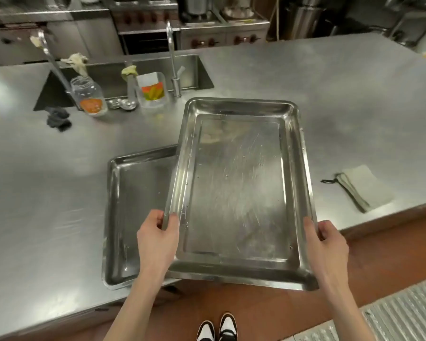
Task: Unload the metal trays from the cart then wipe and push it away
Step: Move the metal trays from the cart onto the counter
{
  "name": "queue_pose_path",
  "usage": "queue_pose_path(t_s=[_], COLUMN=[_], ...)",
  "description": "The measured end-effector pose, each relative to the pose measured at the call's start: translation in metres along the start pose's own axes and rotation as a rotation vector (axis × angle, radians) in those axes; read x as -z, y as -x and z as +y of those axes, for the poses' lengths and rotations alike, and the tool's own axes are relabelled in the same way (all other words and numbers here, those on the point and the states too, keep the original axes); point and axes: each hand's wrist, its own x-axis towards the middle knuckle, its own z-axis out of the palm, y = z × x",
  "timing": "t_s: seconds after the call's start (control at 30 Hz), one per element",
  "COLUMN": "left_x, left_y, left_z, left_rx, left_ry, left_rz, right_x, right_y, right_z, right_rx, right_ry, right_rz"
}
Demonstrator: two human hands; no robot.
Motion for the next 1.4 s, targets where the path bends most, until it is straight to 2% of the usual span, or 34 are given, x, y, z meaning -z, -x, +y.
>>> queue_pose_path(t_s=[0.27, 0.5, 0.67, 1.03, 1.4], left_x=[0.038, 0.067, 0.083, 0.081, 0.066], left_y=[-0.012, -0.021, -0.037, -0.074, -0.080], left_z=[-0.020, -0.047, -0.079, -0.144, -0.183], left_rx=[0.042, 0.100, 0.193, 0.141, 0.082], left_ry=[-0.117, -0.189, -0.286, -0.347, -0.309], left_rz=[0.197, 0.297, 0.302, 0.374, 0.399], right_x=[-0.055, -0.111, -0.152, -0.222, -0.253], right_y=[-0.011, -0.017, -0.013, -0.003, -0.007], right_z=[-0.026, -0.032, -0.033, -0.013, 0.018], right_rx=[0.087, 0.172, 0.189, 0.201, 0.203], right_ry=[-0.071, 0.017, 0.008, 0.028, 0.099], right_rz=[-0.206, -0.325, -0.376, -0.373, -0.361])
